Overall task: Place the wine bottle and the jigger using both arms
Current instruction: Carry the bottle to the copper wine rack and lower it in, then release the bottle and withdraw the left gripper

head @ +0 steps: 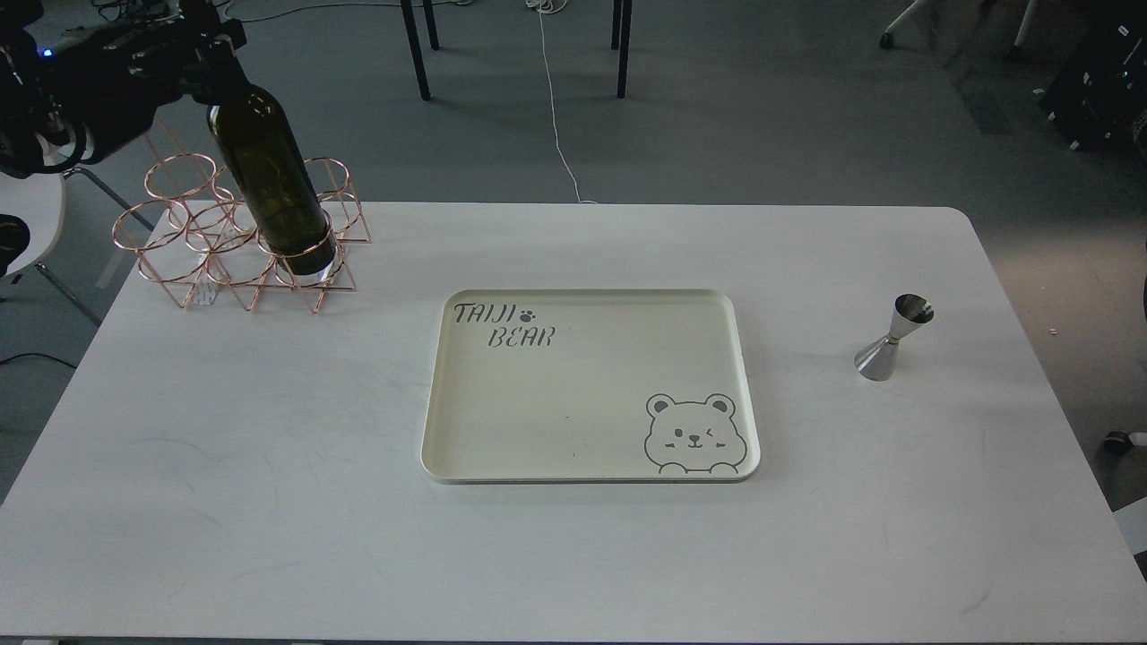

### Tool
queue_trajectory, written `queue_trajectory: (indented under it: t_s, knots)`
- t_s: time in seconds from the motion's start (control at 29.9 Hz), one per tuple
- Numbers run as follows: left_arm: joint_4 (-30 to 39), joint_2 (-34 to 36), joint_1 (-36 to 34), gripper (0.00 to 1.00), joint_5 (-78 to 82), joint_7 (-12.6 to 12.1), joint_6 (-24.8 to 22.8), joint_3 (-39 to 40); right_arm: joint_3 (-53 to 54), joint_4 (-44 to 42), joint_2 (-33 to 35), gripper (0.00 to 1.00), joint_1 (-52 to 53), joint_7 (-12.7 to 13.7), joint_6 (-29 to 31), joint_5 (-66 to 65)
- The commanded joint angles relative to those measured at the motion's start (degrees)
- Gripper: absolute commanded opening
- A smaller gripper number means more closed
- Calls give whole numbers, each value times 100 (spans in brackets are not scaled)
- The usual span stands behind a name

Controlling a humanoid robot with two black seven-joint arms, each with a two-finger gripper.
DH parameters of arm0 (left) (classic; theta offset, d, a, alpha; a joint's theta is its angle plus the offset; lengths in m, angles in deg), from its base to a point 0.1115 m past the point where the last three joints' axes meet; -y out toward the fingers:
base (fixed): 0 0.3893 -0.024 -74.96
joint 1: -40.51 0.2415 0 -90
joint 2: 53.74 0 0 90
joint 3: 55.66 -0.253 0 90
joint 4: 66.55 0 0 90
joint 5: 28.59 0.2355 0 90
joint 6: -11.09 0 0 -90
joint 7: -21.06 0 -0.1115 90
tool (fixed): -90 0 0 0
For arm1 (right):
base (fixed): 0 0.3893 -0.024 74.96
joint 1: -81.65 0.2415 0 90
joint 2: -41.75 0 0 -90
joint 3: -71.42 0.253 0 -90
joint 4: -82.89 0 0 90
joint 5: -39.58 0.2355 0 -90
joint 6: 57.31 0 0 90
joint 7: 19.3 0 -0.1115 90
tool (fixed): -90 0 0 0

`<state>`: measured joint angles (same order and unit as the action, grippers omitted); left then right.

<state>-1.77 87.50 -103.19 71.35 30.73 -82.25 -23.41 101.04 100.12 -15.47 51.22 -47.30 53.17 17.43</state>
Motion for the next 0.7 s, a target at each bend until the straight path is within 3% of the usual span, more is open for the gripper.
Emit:
queue_trajectory:
  t_s: [0.0,0.27,0.67]
  knots:
    - [-106,-53,8,18,-1,17,62,-122,0,0,0,98,-7,0,0,0]
    - [-107,-70,8,23,-27,17,79,-342,0,0,0,98,-7,0,0,0]
    - [-106,-114,-9,62,-36,35,79,-333,0,0,0,98,-7,0,0,0]
